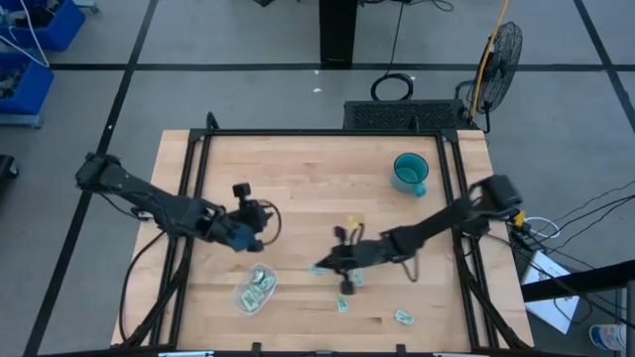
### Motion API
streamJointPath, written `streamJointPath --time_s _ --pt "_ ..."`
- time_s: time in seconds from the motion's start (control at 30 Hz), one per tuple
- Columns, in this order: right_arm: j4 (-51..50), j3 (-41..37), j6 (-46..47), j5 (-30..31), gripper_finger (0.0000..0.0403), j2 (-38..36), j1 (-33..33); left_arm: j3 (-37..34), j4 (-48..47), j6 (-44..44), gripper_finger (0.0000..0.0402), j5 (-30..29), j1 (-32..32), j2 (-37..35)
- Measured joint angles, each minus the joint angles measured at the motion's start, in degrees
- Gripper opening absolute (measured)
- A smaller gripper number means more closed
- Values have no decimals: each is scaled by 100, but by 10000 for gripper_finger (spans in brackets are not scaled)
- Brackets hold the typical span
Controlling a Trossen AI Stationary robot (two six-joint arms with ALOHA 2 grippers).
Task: Pick and place Stevia / Truvia into bins
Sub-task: Put the white stevia packet into the transparent bin
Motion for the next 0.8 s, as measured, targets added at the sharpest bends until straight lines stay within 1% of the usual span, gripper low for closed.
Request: streamJointPath --time_s 0.1,0.2,0.3,0.43,0.57,0.7,0.8 --pt "655 668 -528 -177 0 777 -157 2 59 -42 95 -30 147 -251" --pt "866 1407 -879 -183 0 1391 -281 2 106 -39 95 -135 281 -432" --pt "900 2101 -928 -185 0 1873 -381 2 98 -18 95 -219 375 -539" --pt "1009 2750 -833 -197 0 2393 -428 2 87 92 95 -217 435 -559" --pt "1030 3025 -836 -348 0 2722 -415 2 84 92 95 -202 429 -560" --pt "1015 3071 -751 -656 0 2974 -413 2 94 66 95 -198 430 -559" --pt "942 3067 -831 -662 2 3001 -380 2 93 68 95 -168 430 -558"
